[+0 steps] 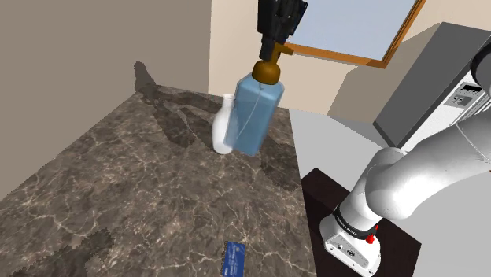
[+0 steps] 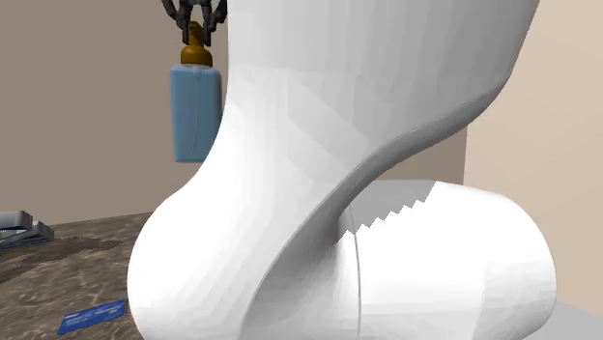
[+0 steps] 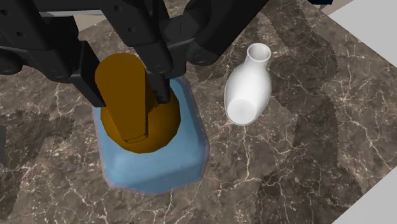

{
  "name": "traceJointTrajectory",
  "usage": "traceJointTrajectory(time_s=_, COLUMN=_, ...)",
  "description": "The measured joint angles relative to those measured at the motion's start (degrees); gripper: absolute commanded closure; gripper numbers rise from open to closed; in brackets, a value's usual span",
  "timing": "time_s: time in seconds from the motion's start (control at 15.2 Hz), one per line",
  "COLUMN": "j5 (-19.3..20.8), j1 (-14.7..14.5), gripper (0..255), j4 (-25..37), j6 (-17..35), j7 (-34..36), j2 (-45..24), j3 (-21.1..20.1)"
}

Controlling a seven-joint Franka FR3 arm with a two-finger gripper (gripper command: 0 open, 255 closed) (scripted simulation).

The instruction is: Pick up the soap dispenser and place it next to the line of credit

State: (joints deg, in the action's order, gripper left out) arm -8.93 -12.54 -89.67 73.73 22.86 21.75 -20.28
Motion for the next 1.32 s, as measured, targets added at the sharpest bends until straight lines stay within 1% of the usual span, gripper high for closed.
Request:
traceJointTrajectory(time_s=0.07, j5=-0.43, j1=-0.25, gripper=255, j4=0.26, j6=-1.12, j7=0.61, j2=0.98, j3=-0.15)
traceJointTrajectory(time_s=0.2, j5=-1.10, j1=-0.73, gripper=255, j4=3.24, j6=-4.41, j7=2.66, j2=1.58, j3=-1.07)
traceJointTrajectory(time_s=0.26, j5=-1.58, j1=-0.99, gripper=255, j4=3.34, j6=-5.44, j7=3.31, j2=2.60, j3=-1.21)
traceJointTrajectory(time_s=0.53, j5=-3.16, j1=-1.86, gripper=255, j4=7.39, j6=-10.33, j7=7.30, j2=4.03, j3=-3.06)
traceJointTrajectory(time_s=0.66, j5=-3.81, j1=-2.12, gripper=255, j4=11.25, j6=-13.32, j7=9.92, j2=3.50, j3=-4.53)
traceJointTrajectory(time_s=0.79, j5=-4.31, j1=-2.39, gripper=255, j4=9.55, j6=-12.93, j7=10.12, j2=4.89, j3=-4.46)
traceJointTrajectory(time_s=1.32, j5=-5.55, j1=-3.35, gripper=255, j4=-2.65, j6=-6.88, j7=8.14, j2=11.08, j3=-3.20)
